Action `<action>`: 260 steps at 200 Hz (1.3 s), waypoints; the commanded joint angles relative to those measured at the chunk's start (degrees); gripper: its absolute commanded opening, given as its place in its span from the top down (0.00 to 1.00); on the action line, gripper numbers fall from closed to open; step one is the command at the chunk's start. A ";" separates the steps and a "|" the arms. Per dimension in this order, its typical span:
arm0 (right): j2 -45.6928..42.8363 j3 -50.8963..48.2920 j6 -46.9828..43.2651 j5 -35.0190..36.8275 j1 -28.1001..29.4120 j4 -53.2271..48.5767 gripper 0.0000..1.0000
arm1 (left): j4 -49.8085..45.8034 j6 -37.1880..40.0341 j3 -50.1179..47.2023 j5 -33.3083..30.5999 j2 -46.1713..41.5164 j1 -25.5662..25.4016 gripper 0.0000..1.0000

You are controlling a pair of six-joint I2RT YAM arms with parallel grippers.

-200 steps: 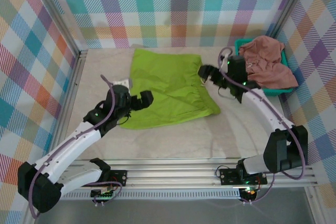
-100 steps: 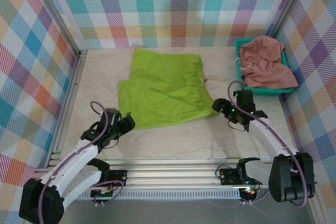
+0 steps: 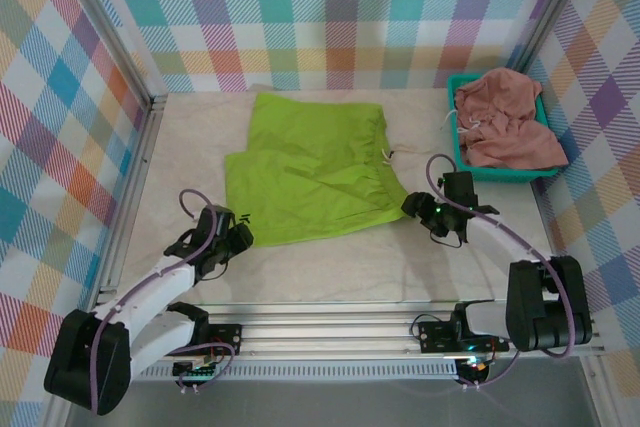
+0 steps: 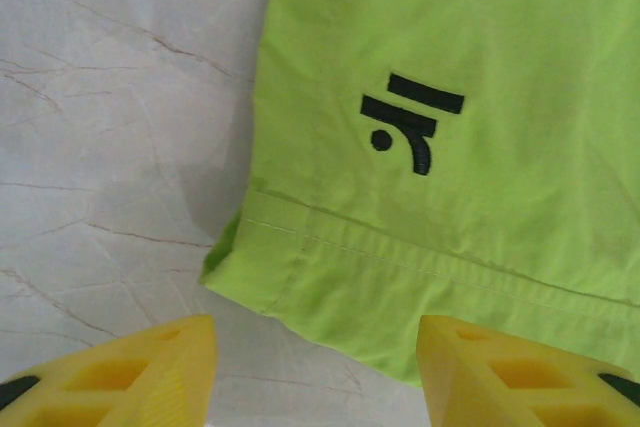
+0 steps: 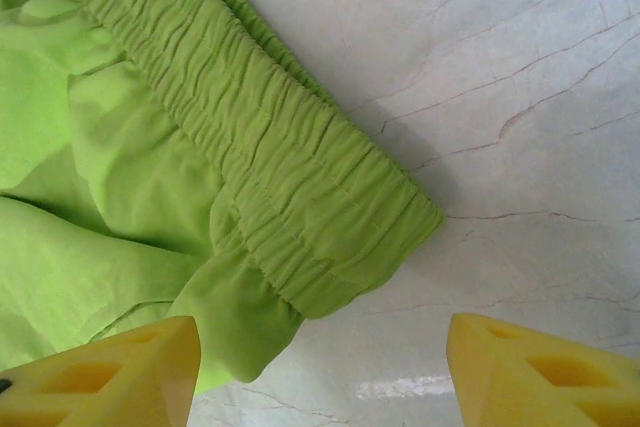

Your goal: Fold and stack the shorts

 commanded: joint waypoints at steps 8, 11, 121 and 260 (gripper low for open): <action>1.79 -0.03 0.40 -0.82 -0.35 1.84 0.34 | 3.10 1.03 1.38 -2.21 3.33 0.94 0.45; 1.93 -0.04 0.43 -0.82 -0.35 1.95 0.34 | 3.26 0.92 1.53 -2.32 3.82 0.95 0.45; 9.58 1.75 3.52 -4.64 -0.32 10.17 0.47 | 11.34 1.23 3.65 -0.18 14.53 1.03 0.78; 9.29 2.43 17.68 -0.29 -0.35 11.70 0.41 | 11.39 3.09 5.15 -0.27 15.07 1.10 1.00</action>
